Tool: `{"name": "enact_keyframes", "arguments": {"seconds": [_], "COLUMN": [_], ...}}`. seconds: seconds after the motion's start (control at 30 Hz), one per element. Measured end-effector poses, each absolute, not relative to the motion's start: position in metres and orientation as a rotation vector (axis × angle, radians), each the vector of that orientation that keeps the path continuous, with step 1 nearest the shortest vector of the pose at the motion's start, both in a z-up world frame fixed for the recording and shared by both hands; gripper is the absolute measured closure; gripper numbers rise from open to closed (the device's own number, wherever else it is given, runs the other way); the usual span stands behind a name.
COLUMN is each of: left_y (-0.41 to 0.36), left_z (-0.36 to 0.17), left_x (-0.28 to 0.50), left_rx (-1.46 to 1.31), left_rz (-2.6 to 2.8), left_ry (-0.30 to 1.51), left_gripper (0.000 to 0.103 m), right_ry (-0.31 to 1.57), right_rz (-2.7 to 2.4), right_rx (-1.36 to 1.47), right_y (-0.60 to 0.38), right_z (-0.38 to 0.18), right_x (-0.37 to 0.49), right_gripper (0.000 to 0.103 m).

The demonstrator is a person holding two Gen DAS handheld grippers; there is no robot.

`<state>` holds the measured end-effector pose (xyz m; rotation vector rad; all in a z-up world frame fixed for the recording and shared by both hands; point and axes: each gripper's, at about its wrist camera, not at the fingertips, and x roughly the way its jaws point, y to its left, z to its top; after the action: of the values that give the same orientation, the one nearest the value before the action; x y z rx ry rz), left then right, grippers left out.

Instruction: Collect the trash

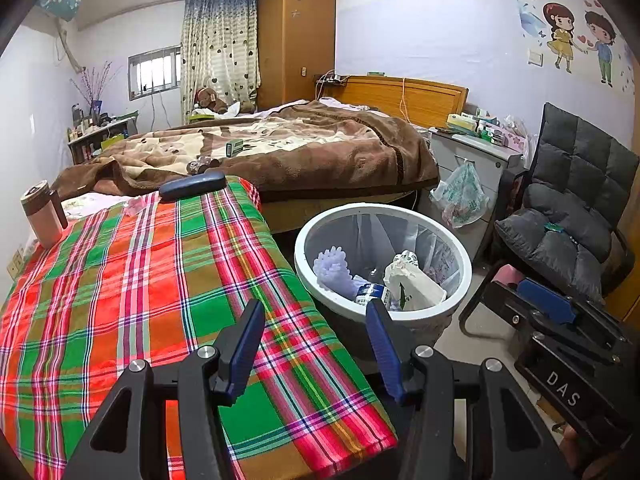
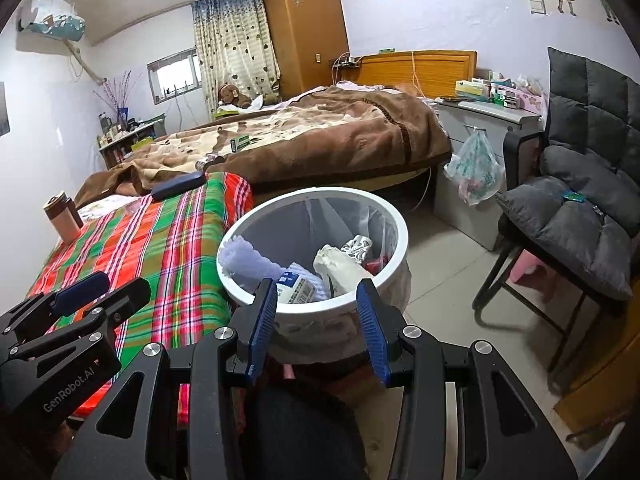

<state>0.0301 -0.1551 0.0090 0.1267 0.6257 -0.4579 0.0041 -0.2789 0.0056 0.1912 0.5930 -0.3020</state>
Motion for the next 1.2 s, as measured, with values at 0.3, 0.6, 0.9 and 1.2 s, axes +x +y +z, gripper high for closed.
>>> {"name": "enact_keyframes", "arguments": {"seconds": [0.3,0.6,0.9,1.2], "left_y": [-0.1532,-0.1524,-0.1531,-0.1533], "left_z": [0.0121,0.0144,0.0173,0.0173], "left_x": [0.0285,0.0278,0.0263,0.0251], "left_rx": [0.119,0.116,0.121,0.118], "left_rz": [-0.454,-0.449,-0.447,-0.447], "left_ry": [0.623,0.622,0.617,0.617], "left_gripper": [0.051,0.051,0.051,0.051], "right_ry": [0.592,0.592,0.592,0.592], "right_rz": [-0.301,-0.302,-0.302,-0.3], "right_rx": [0.188,0.188,0.188,0.187], "right_y": [-0.2774,-0.2767,-0.2768,-0.2754], "right_z": [0.0071,0.0076,0.0076,0.0088], "right_x": [0.0039,0.0032,0.0036,0.0026], "right_gripper": [0.06,0.06,0.06,0.06]}}
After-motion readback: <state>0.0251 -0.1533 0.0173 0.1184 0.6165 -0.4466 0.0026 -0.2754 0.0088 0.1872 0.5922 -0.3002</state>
